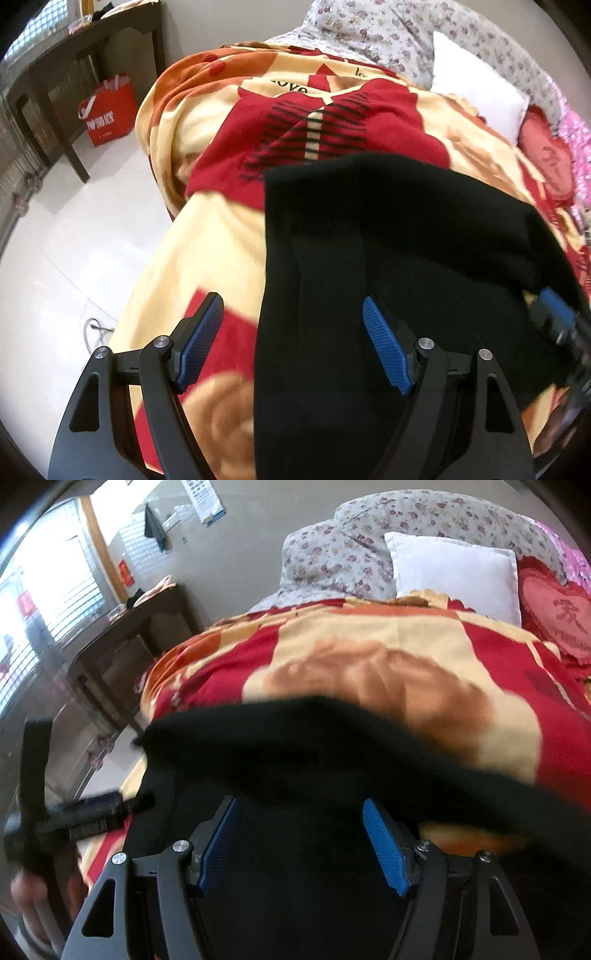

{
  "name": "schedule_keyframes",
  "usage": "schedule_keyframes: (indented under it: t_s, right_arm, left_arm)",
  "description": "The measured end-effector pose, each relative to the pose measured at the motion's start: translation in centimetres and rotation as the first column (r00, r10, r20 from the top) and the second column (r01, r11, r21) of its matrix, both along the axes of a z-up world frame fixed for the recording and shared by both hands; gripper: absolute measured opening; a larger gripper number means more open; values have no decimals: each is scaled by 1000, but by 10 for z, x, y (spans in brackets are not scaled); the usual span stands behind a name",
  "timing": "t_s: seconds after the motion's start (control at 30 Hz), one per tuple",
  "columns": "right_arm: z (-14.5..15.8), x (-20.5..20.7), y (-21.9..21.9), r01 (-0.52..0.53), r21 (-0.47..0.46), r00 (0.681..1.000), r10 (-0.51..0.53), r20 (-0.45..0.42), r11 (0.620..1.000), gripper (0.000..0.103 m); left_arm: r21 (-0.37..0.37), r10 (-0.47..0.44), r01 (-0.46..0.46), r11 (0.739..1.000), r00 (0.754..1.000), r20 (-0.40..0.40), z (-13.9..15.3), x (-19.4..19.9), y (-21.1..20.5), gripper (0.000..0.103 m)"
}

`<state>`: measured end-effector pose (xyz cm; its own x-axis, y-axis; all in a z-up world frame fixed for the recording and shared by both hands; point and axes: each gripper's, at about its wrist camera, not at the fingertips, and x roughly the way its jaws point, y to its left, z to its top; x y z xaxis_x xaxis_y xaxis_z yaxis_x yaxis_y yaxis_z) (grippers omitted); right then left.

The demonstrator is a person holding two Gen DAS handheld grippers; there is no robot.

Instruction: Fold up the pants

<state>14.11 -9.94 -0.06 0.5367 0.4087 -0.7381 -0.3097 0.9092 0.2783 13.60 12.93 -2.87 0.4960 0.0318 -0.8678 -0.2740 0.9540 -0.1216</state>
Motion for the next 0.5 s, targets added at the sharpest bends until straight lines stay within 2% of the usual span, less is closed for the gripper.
schedule_keyframes:
  t_s: [0.13, 0.27, 0.37, 0.5]
  right_arm:
    - [0, -59, -37, 35, -38, 999, -34, 24, 999, 68]
    - [-8, -105, -96, 171, -47, 985, -170, 32, 984, 68]
    - [-16, -123, -140, 297, -54, 955, -296, 13, 953, 68]
    - [-20, -137, -188, 408, -20, 913, -409, -12, 913, 68]
  left_arm:
    - [-47, -22, 22, 999, 1000, -2, 0, -34, -2, 78]
    - [-106, -21, 19, 994, 1000, -21, -4, -63, 0, 79]
    - [-196, 17, -24, 980, 999, -37, -12, -84, 6, 78]
    - [-234, 36, -48, 971, 998, -56, -20, -94, 2, 79]
